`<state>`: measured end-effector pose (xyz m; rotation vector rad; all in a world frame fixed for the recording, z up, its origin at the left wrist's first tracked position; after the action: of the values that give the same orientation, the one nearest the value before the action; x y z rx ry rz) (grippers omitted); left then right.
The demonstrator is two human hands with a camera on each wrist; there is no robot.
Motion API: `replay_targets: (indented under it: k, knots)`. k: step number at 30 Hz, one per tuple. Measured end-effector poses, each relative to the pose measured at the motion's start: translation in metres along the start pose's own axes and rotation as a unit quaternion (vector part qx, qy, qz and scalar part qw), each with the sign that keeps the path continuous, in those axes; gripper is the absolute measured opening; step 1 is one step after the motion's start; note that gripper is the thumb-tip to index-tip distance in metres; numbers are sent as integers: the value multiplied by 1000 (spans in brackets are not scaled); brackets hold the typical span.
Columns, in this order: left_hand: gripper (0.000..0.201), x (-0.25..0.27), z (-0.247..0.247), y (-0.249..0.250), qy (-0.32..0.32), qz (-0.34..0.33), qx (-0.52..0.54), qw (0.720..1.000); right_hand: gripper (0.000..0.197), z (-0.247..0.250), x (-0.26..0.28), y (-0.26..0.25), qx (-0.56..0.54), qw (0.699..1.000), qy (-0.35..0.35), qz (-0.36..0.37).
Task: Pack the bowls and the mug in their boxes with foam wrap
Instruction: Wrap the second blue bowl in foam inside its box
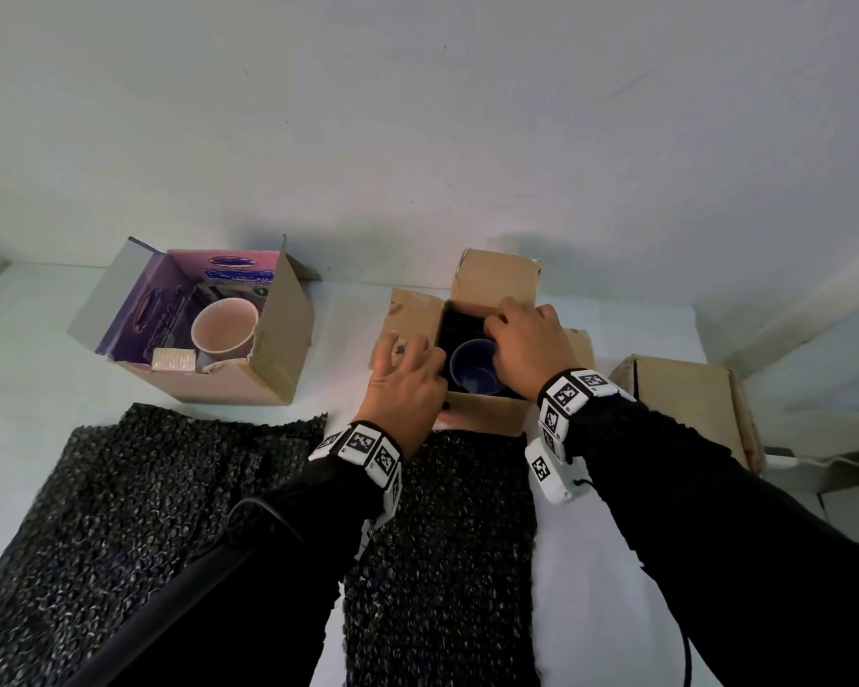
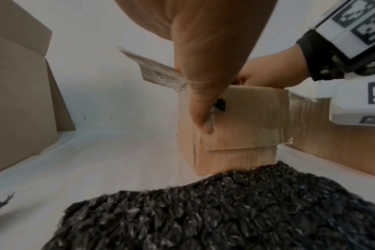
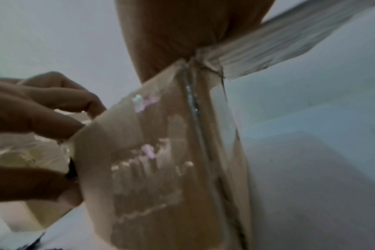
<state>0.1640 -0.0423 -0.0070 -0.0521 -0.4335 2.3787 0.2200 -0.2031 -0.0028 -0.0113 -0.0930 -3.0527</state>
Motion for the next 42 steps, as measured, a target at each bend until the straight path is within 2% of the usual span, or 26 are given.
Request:
replay_targets:
  k: [3,6,9,11,13,14,17,20,23,26,28,30,33,37,42]
  knots:
    - [26,1,-2,0,1,-2,2,1000,22,13,13,6,3,999,36,-32]
    - [33,1,-1,-2,10,3,14,1000,22,15,19,11,-3,998,-5,-57]
    - [21,-1,-3,-4,18,-11,8,1000,23,5,10,9,9,999,-35,-38]
    - [21,1,-3,-4,24,-12,7,1000,20,5,6,6,18,999,-20,-38]
    - [30,5,-7,-3,45,-7,17,999,19,9,-1,0,15,1000,23,-9]
    - [32,7,-9,-3,58,-8,28,998,27,9,-4,-6,1,999,28,20]
    - [25,11,-16,-4,64,-14,45,997,51,6,-16,-22,-31,995,-39,88]
    - [15,5,-14,-6,35,-13,46,998,45,-1,-22,-28,17,993,-65,100]
    - [12,0,-7,-6,11,-10,46,999,36,-2,-22,-32,44,992,-52,109]
    - [18,-1,-6,-6,12,-1,48,999,27,3,-16,-26,47,997,7,67]
    - [37,-1,-9,-5,29,3,55,998,22,0,-10,-14,44,999,13,27]
    - [54,-3,-13,-4,36,5,60,998,19,-3,-5,-4,42,999,-1,29]
    - [42,-3,-13,-3,31,-7,51,998,20,0,3,4,30,999,0,40]
    - [39,0,-14,-5,36,-26,39,998,19,5,15,9,46,998,43,-15]
    - [32,0,-15,-5,34,-19,58,998,28,15,27,9,92,995,37,-34]
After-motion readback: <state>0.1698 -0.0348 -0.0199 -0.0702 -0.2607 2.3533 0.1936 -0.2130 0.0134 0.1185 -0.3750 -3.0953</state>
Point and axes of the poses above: each hand's wrist, its own x-axis away from the middle knuckle, its own z-axis out of the back of the hand, y = z × x, the point moved 3 cm from there along -x, towards the middle knuckle, and after that the axes turned 11 degrees about -z, right-handed, at the moved point
